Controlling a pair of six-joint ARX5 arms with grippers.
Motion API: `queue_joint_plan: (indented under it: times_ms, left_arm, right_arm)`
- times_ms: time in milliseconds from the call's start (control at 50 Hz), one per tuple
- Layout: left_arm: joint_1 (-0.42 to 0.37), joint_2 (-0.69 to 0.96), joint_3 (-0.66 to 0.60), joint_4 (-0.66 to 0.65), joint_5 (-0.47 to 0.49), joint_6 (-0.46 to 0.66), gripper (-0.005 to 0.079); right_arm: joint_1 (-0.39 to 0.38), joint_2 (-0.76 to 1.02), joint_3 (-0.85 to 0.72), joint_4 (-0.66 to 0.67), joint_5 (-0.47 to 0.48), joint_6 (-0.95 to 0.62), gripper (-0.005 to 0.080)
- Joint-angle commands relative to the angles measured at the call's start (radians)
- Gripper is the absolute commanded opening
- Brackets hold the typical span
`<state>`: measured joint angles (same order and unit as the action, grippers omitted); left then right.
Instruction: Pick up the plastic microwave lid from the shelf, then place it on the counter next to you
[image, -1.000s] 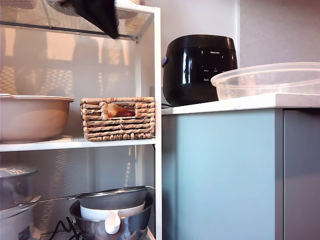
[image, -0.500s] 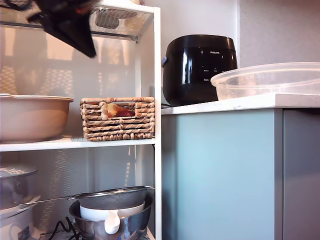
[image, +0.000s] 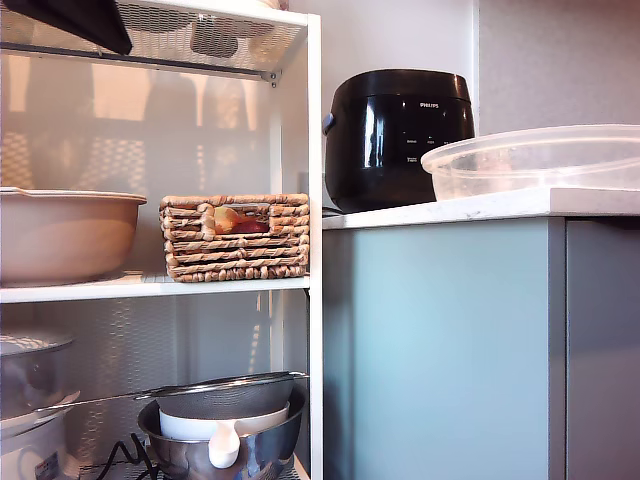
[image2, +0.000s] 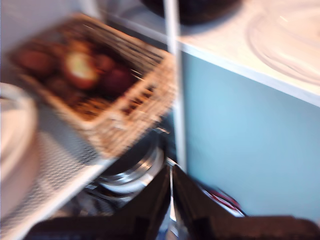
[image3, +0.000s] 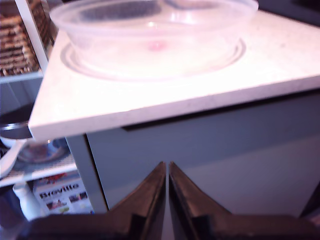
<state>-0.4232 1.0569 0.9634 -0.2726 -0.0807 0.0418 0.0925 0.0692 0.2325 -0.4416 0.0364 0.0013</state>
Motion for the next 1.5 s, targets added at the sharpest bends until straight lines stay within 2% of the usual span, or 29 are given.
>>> queue_joint_plan:
  times_ms: [0,380,540,900,1480]
  left_arm:
    - [0.035,-0.009,-0.030,0.031,0.006,0.013,-0.0021]
    - [0.328,-0.030,-0.036,0.055,0.235,0.019,-0.0021]
    - [0.409,-0.071,-0.043,0.031,0.301,0.019,-0.0021]
    - [0.447,-0.293,-0.237,0.056,0.309,0.002,-0.0021]
    - [0.447,-0.737,-0.540,0.029,0.285,-0.151,-0.0021]
  right_arm:
    - [-0.001,0.000,0.011,-0.015,0.000,-0.002,-0.0012]
    - [-0.001,0.000,0.011,-0.194,0.000,-0.002,-0.0012]
    - [-0.001,0.000,0.011,-0.202,0.000,-0.002,-0.0012]
    - [-0.001,0.000,0.011,-0.202,0.000,-0.002,-0.0012]
    - [-0.001,0.000,0.011,-0.202,0.000,-0.002,-0.0012]
